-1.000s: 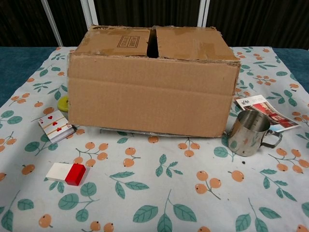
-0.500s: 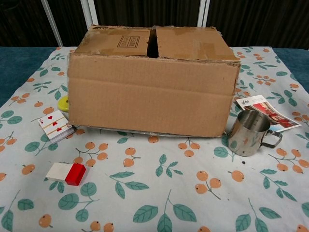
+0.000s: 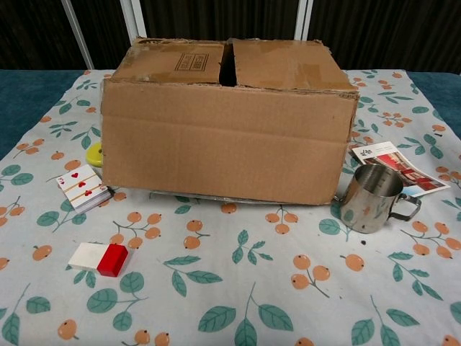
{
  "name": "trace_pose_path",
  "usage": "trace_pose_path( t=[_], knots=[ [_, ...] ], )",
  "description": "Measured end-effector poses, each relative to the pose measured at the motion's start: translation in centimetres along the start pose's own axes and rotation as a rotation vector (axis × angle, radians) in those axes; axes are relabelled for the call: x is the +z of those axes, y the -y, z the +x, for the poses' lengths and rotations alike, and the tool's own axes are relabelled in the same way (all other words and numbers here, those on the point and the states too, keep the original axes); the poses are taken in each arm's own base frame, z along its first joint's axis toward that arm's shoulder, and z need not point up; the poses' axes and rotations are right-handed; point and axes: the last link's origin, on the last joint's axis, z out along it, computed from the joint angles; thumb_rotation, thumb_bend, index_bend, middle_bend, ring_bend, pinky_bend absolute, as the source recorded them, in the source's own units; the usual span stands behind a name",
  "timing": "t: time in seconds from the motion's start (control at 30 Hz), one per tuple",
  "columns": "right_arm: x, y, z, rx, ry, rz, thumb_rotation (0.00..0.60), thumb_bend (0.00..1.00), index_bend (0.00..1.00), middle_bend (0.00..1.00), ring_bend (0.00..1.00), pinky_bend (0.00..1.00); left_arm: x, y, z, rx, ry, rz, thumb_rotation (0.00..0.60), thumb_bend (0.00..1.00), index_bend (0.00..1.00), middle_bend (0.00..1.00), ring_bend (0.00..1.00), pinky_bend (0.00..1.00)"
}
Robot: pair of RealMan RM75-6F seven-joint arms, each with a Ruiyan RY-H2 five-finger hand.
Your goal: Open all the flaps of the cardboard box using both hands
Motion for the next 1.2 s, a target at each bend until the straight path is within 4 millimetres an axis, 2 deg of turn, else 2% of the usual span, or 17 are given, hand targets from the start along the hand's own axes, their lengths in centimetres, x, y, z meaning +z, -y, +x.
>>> trace_pose_path(
  t=[0.17,0.57,1.03,1.2],
  knots=[
    [0.0,-0.2,0.0,0.01,0.001,-0.01,0.6,0.17,0.0,0.0,0.0,0.22,2.8,-1.6,0.1,0.055,0.031,-0.056,0.6,0.73,0.21,0.28,0.18,0.25],
    [0.2,-0.5,0.0,0.034,0.001,-0.029,0.6,0.18,0.0,0.0,0.0,0.22,6.9,-4.3,-0.9,0.109,0.084,-0.112,0.6,0.73,0.21,0.28,0.18,0.25],
    [0.3,-0.7,0.1,0.067,-0.001,-0.045,0.6,0.19,0.0,0.0,0.0,0.22,9.2,-6.6,-2.2,0.156,0.13,-0.156,0.6,0.73,0.21,0.28,0.18,0.26],
    [0.3,-0.7,0.2,0.076,-0.002,-0.048,0.6,0.2,0.0,0.0,0.0,0.22,9.3,-6.7,-2.9,0.167,0.163,-0.16,0.6,0.76,0.23,0.34,0.22,0.3]
  ],
)
